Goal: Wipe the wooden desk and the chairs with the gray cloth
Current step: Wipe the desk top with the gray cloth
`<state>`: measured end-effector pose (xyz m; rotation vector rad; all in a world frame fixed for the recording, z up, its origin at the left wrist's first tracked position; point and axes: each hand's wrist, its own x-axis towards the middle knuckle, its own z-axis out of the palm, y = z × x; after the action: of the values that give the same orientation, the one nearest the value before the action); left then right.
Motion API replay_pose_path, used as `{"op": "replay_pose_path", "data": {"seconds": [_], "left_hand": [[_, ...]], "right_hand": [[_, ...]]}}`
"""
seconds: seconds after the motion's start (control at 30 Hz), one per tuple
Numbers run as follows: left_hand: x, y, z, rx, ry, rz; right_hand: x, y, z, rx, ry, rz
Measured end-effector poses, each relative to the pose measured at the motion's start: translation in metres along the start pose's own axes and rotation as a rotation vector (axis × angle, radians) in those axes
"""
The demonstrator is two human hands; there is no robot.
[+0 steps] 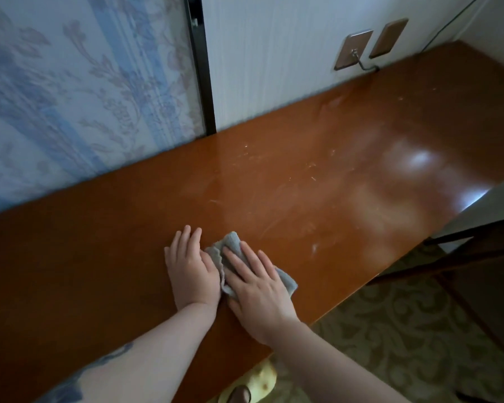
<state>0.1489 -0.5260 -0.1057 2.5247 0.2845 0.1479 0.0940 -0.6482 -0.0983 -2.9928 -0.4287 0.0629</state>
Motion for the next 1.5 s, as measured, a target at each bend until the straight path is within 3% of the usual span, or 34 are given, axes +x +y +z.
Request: {"op": "replay_pose_path", "data": {"seconds": [0.1, 0.23, 0.3, 0.4, 0.47, 0.57, 0.7, 0.77, 0.8, 0.87, 0.93, 0.97, 1.03, 1.2, 1.27, 1.3, 1.43, 1.5], "left_hand": [[-0.001, -0.003, -0.005, -0.071, -0.012, 0.012], [0.006, -0.016, -0.016, 0.08, 0.031, -0.018], [0.01, -0.018, -0.015, 0.121, 0.048, -0.069], [0.011, -0.017, -0.011, 0.168, 0.03, -0.061], [0.011, -0.016, -0.011, 0.173, 0.027, -0.069], [0.011, -0.015, -0.013, 0.203, 0.009, -0.081], [0.01, -0.013, -0.014, 0.221, -0.009, -0.083], [0.01, -0.012, -0.014, 0.225, -0.013, -0.083], [0.011, -0.012, -0.014, 0.224, -0.015, -0.082], [0.01, -0.013, -0.013, 0.205, -0.007, -0.074], [0.011, -0.013, -0.013, 0.187, 0.005, -0.059], [0.011, -0.013, -0.013, 0.188, 0.004, -0.058], [0.011, -0.012, -0.014, 0.194, -0.004, -0.069], [0.009, -0.01, -0.018, 0.221, -0.064, -0.085], [0.01, -0.01, -0.019, 0.21, -0.075, -0.088], [0.01, -0.011, -0.019, 0.204, -0.077, -0.089], [0.01, -0.012, -0.017, 0.144, -0.042, -0.066], [0.01, -0.012, -0.018, 0.157, -0.053, -0.064]], "right_hand": [[0.001, 0.045, -0.006, 0.014, -0.039, 0.187], [-0.028, 0.049, -0.008, 0.025, 0.04, 0.341], [-0.026, 0.02, -0.005, 0.049, 0.035, 0.275], [0.005, -0.011, -0.003, 0.058, -0.01, 0.031], [0.028, -0.004, -0.007, 0.126, -0.027, 0.066], [0.025, 0.03, -0.015, 0.221, -0.051, 0.435], [-0.035, 0.066, -0.023, 0.182, 0.035, 0.944], [-0.04, 0.052, -0.02, 0.205, 0.084, 1.079], [-0.033, 0.038, -0.018, 0.205, 0.136, 1.017], [-0.015, 0.002, -0.009, 0.209, 0.23, 0.663], [-0.001, -0.029, -0.002, 0.178, 0.138, 0.269], [0.003, -0.033, -0.001, 0.168, 0.088, 0.179], [0.006, -0.017, 0.002, 0.149, 0.085, 0.231], [-0.031, 0.042, -0.006, 0.141, 0.166, 0.864], [-0.032, 0.02, -0.007, 0.146, 0.189, 0.962], [-0.027, 0.001, -0.006, 0.145, 0.186, 0.906], [0.008, -0.037, -0.002, 0.113, 0.075, 0.343], [0.016, -0.015, -0.004, 0.145, 0.053, 0.378]]}}
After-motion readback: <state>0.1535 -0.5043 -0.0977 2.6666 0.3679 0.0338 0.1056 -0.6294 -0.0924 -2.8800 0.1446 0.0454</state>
